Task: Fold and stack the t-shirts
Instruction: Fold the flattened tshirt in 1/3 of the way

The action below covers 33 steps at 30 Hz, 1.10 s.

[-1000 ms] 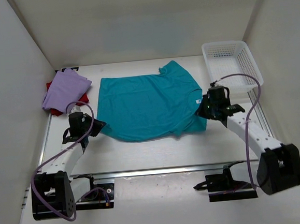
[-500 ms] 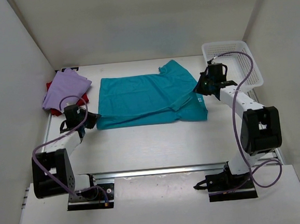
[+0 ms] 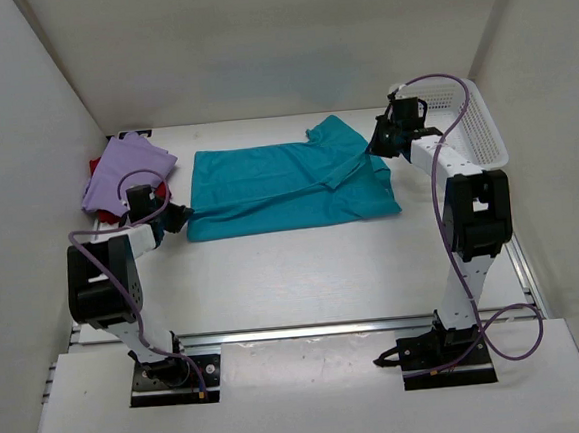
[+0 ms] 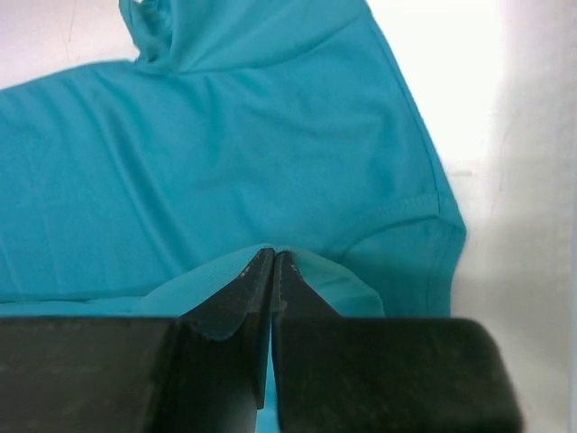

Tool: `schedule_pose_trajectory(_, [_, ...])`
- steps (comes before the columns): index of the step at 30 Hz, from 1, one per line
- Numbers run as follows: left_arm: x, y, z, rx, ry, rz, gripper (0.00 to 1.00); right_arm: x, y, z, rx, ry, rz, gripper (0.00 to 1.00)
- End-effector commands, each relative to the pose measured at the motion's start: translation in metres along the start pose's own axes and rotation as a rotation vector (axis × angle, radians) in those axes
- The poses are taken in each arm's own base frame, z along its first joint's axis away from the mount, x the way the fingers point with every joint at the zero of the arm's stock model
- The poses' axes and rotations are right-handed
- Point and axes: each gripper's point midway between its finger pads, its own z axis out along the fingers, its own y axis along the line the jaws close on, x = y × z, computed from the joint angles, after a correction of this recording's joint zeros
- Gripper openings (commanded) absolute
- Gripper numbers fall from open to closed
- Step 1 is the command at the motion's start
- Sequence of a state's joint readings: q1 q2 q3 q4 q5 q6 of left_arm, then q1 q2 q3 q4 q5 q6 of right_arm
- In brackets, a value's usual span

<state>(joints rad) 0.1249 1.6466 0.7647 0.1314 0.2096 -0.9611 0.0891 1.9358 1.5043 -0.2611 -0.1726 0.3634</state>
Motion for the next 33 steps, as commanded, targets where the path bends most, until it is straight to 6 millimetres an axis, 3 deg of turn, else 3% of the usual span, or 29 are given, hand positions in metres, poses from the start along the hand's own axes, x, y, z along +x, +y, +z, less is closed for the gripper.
schedule_pose_trajectory(1, [-0.012, -0.017, 0.008, 0.049, -0.009, 0.012, 0.01, -0.014, -0.008, 0.006, 0.017, -0.017, -0.022, 0.0])
schedule_pose_trajectory(5, [-0.015, -0.012, 0.011, 0.027, -0.019, 0.029, 0.05, -0.012, -0.008, 0.016, 0.005, -0.011, -0.024, 0.03])
schedule_pose_trajectory(7, [-0.018, -0.008, 0.007, 0.019, -0.027, 0.02, 0.14, -0.017, -0.006, 0.018, -0.001, -0.021, -0.021, 0.09])
schedule_pose_trajectory(10, [-0.022, -0.015, -0.005, 0.052, -0.044, 0.011, 0.46, -0.024, 0.003, 0.009, -0.022, -0.039, -0.018, 0.27])
schedule_pose_trajectory(12, [-0.025, -0.02, -0.019, 0.064, -0.067, 0.038, 0.55, -0.025, 0.011, -0.001, -0.022, -0.056, -0.037, 0.36])
schedule_pose_trajectory(13, [-0.027, -0.021, -0.026, 0.058, -0.099, 0.06, 0.56, -0.026, 0.011, -0.012, 0.001, -0.074, -0.045, 0.37])
schedule_pose_trajectory(14, [-0.027, -0.025, -0.034, 0.066, -0.11, 0.07, 0.51, -0.011, 0.006, -0.015, 0.014, -0.052, -0.04, 0.35])
schedule_pose_trajectory(15, [-0.018, -0.021, -0.037, 0.07, -0.09, 0.083, 0.42, -0.019, 0.01, -0.028, 0.009, -0.088, -0.032, 0.28])
schedule_pose_trajectory(16, [-0.012, -0.014, -0.042, 0.06, -0.084, 0.088, 0.39, -0.005, 0.005, -0.041, 0.019, -0.083, -0.018, 0.22])
schedule_pose_trajectory(17, [-0.003, -0.016, -0.047, 0.07, -0.075, 0.092, 0.37, 0.017, -0.005, -0.043, 0.023, -0.067, 0.008, 0.08])
schedule_pose_trajectory(18, [0.015, 0.0, -0.048, 0.055, -0.032, 0.087, 0.37, 0.006, 0.001, -0.059, -0.011, -0.127, 0.031, 0.0])
schedule_pose_trajectory(20, [0.039, 0.028, -0.053, 0.029, 0.016, 0.05, 0.37, 0.043, -0.018, -0.076, -0.01, -0.121, 0.081, 0.0])
schedule_pose_trajectory(21, [0.042, 0.032, -0.054, 0.028, 0.021, 0.047, 0.4, 0.048, -0.025, -0.081, -0.014, -0.13, 0.11, 0.0])
schedule_pose_trajectory(23, [0.05, 0.055, -0.054, -0.022, 0.034, 0.051, 0.46, 0.077, -0.04, -0.091, -0.013, -0.131, 0.152, 0.09])
schedule_pose_trajectory(24, [0.051, 0.056, -0.053, -0.028, 0.038, 0.049, 0.49, 0.088, -0.052, -0.093, -0.01, -0.13, 0.166, 0.17])
schedule_pose_trajectory(28, [0.055, 0.054, -0.044, -0.017, 0.061, 0.009, 0.51, 0.097, -0.069, -0.091, -0.02, -0.112, 0.202, 0.39])
schedule_pose_trajectory(33, [0.057, 0.055, -0.03, -0.026, 0.083, -0.027, 0.43, 0.107, -0.084, -0.075, 0.003, -0.079, 0.241, 0.45])
